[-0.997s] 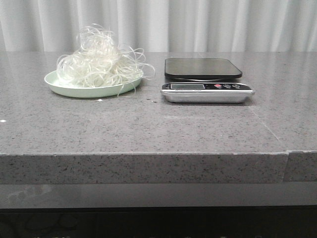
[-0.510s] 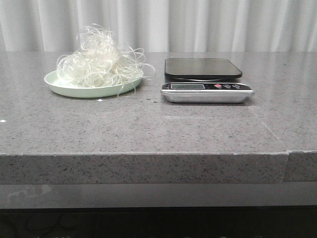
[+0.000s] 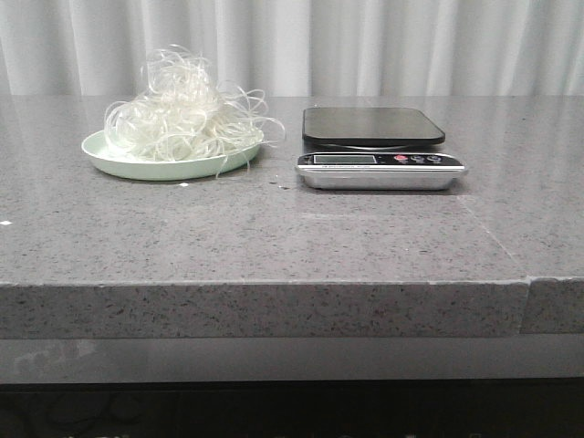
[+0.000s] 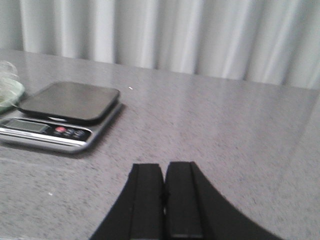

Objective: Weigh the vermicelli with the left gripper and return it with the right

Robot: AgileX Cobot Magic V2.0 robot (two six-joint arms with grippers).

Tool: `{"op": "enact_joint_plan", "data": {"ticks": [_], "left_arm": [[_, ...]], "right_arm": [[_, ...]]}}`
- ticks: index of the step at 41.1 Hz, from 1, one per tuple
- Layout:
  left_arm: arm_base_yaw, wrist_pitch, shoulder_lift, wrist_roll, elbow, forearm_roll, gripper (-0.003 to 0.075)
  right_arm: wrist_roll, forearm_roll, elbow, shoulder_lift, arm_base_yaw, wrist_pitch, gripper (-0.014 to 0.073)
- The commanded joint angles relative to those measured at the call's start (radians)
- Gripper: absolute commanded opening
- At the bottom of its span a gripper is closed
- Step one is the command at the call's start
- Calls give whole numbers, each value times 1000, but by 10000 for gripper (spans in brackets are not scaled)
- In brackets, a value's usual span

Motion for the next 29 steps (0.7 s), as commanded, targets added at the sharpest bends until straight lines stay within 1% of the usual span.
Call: {"op": "enact_joint_plan", "data": {"ticks": [1,5,10,11,29], "left_arm": [[-5,-86,-19,-8,6,-2,141],[-5,-86,-19,-8,6,-2,141],[-5,-86,-19,-8,6,-2,141],[-5,-86,-19,-8,6,-2,141],[-5,-86,-19,-8,6,-2,141]], "right_arm": [[-7,0,47,-24,-22,-136,145],[-7,6,118,-55,-21,-175,145],[-7,28,190,-53,-16,-274,145],[-7,29,187,-53,-16,-260,145],[1,31,187,-54,-16,-327,145]]}}
